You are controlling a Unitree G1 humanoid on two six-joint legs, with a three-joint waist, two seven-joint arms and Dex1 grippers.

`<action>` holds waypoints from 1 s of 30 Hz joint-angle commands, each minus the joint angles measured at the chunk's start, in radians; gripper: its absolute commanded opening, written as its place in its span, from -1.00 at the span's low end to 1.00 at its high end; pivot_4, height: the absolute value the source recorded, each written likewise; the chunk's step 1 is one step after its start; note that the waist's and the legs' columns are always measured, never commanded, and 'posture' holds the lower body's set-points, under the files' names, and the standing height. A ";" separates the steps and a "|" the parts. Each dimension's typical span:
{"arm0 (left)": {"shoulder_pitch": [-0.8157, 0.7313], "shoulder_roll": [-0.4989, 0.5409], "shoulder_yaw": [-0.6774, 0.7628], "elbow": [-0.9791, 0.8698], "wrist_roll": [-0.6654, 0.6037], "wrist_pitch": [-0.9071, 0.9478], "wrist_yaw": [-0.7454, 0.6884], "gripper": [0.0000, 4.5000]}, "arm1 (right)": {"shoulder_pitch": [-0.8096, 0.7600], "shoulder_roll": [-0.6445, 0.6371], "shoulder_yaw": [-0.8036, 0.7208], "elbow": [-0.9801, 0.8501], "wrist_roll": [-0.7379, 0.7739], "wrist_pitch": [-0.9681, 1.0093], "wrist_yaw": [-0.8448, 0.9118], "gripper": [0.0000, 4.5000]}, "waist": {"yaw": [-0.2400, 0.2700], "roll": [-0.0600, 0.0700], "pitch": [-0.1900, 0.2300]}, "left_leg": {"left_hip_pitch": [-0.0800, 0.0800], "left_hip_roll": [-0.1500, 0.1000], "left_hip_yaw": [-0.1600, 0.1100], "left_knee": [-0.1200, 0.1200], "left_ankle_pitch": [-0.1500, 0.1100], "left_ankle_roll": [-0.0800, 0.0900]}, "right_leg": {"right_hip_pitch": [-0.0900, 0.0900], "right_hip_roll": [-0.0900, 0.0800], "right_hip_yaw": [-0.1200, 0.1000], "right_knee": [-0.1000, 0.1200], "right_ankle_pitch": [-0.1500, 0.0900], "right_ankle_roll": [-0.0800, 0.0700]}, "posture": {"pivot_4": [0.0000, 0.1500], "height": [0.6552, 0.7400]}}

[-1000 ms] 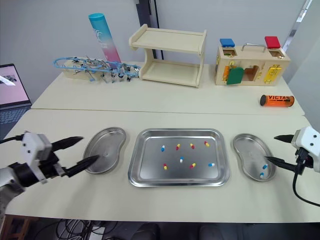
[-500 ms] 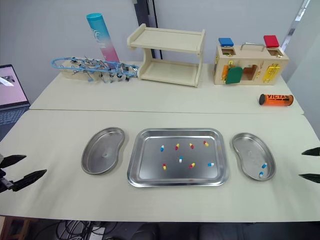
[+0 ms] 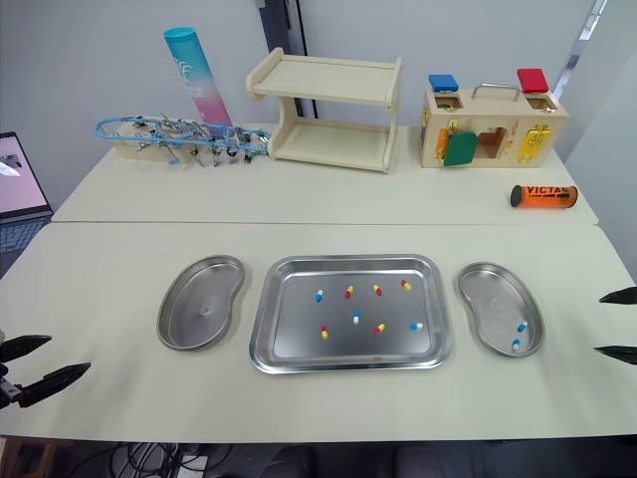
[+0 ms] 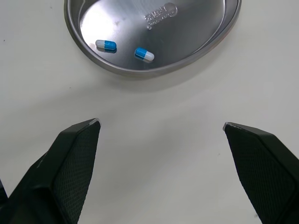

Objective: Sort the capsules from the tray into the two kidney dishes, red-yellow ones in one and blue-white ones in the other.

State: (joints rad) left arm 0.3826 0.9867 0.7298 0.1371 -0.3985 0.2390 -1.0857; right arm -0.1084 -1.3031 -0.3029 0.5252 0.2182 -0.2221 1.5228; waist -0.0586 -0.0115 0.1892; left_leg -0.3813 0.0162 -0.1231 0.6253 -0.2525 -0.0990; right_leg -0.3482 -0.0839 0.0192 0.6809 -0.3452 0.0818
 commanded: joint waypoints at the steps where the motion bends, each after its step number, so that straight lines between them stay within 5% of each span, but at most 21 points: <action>1: 0.024 -0.016 0.074 -0.071 -0.030 0.037 0.011 1.00 | -0.016 -0.002 -0.003 -0.001 0.011 0.008 -0.004 0.99 | 0.000 0.000 0.000 | 0.000 0.000 0.000 0.000 0.000 0.000 | 0.000 0.000 0.000 0.000 0.000 0.000 | 1.00 1.00; 15: 0.046 -0.051 0.057 -0.319 -0.127 0.203 -0.008 1.00 | -0.021 0.027 0.006 -0.115 0.050 0.034 0.008 0.99 | 0.000 0.000 0.000 | 0.000 0.000 0.000 0.000 0.000 0.000 | 0.000 0.000 0.000 0.000 0.000 0.000 | 1.00 1.00; 30: -0.045 -0.102 -0.147 -0.663 -0.275 0.343 0.046 1.00 | 0.054 0.121 -0.003 -0.811 0.337 0.463 -0.102 0.99 | 0.011 0.000 0.000 | -0.001 0.000 -0.001 0.002 0.000 0.000 | 0.001 0.000 -0.001 0.000 0.000 0.000 | 1.00 1.00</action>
State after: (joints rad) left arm 0.3434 0.8829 0.5886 -0.4847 -0.6501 0.5723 -1.0474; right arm -0.0432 -1.1842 -0.2898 -0.2196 0.5038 0.1879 1.4496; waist -0.0477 -0.0115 0.1890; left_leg -0.3818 0.0164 -0.1244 0.6276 -0.2525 -0.0991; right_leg -0.3462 -0.0839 0.0180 0.6812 -0.3450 0.0819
